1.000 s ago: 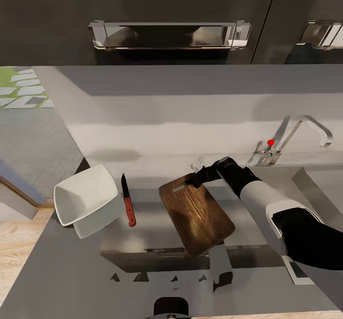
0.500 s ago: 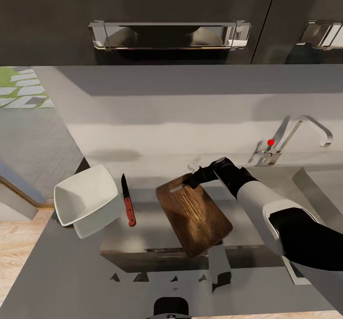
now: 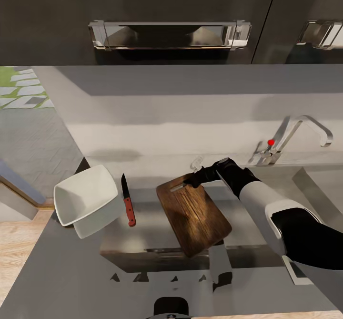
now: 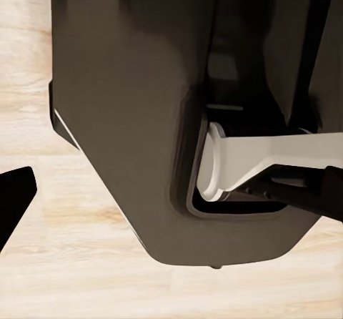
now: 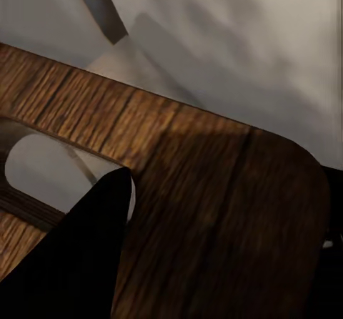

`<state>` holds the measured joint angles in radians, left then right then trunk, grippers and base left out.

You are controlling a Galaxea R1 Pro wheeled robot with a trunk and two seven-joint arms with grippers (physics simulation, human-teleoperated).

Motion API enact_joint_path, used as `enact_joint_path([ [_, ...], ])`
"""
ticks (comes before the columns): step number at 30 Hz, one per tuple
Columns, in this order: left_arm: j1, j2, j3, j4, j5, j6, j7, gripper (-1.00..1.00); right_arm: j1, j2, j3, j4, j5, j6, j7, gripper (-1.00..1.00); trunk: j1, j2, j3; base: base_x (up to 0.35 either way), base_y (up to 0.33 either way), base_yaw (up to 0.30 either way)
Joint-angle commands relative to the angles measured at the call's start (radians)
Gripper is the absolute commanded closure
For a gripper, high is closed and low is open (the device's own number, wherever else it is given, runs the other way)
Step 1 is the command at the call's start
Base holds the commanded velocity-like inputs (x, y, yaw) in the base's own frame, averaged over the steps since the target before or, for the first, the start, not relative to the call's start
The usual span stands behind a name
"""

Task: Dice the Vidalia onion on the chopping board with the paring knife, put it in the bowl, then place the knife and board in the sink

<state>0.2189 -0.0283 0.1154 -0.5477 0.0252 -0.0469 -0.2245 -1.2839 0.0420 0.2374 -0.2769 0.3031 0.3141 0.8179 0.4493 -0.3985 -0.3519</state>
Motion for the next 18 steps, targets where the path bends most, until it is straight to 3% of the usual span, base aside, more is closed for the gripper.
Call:
enact_joint_path([
  [1, 0.000, -0.001, 0.007, -0.002, 0.003, 0.001, -0.009, -1.00, 0.000, 0.000, 0.004, -0.001, 0.013, 0.011, 0.003, 1.00, 0.001, -0.002, -0.002, 0.000, 0.000, 0.000],
  [13, 0.000, -0.002, 0.007, -0.001, 0.004, 0.001, -0.009, -1.00, 0.000, 0.001, 0.009, -0.001, 0.006, 0.016, 0.004, 1.00, 0.001, -0.002, -0.002, 0.000, 0.000, 0.000],
  [14, 0.000, -0.002, 0.007, -0.001, 0.004, 0.001, -0.009, -1.00, 0.000, 0.001, 0.025, -0.001, 0.050, 0.022, 0.005, 1.00, 0.001, -0.002, -0.002, 0.000, 0.000, 0.000],
  [18, 0.000, -0.002, 0.007, -0.001, 0.004, 0.001, -0.009, -1.00, 0.000, 0.001, 0.025, -0.001, 0.050, 0.022, 0.006, 1.00, 0.001, -0.002, -0.002, 0.000, 0.000, 0.000],
])
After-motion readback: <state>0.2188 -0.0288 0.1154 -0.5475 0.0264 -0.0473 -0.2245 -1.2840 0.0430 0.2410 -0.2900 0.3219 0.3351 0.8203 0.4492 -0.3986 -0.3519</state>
